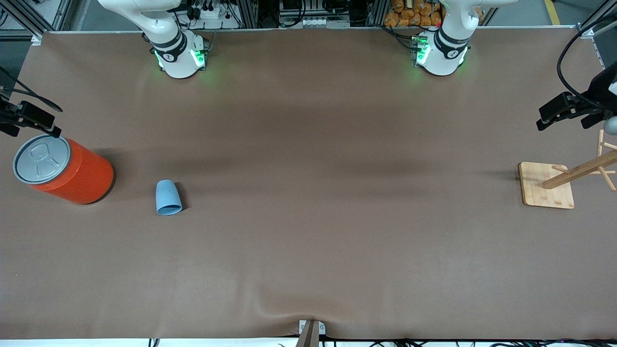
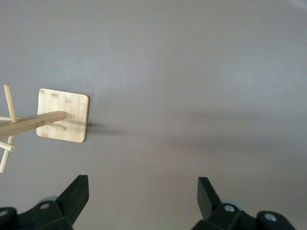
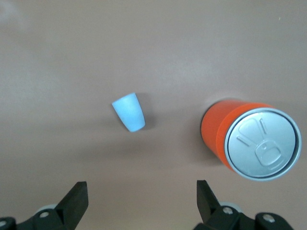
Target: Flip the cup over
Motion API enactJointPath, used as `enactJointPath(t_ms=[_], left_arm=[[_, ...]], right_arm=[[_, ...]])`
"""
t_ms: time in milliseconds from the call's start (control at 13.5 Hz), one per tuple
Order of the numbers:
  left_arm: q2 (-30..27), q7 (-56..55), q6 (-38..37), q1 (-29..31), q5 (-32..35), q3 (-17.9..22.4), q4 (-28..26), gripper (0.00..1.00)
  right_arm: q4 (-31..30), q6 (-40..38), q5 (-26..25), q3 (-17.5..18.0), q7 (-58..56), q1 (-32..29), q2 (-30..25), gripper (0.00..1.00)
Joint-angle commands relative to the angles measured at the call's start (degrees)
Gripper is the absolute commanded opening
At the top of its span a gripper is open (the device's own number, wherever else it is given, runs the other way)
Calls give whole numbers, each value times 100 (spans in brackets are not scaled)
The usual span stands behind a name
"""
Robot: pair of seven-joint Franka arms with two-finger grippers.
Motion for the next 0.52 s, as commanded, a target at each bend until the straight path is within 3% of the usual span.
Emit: enactJointPath(t_ms=[0,445], left_arm=[[2,17,-86,-5,-56,-1,76,100],[11,-18,-86,30,-65,-1,84,100]], right_arm=[[215,-350,-100,67,122,-27,-66,100],[349,-396,-74,58,131,-18,-57,100]])
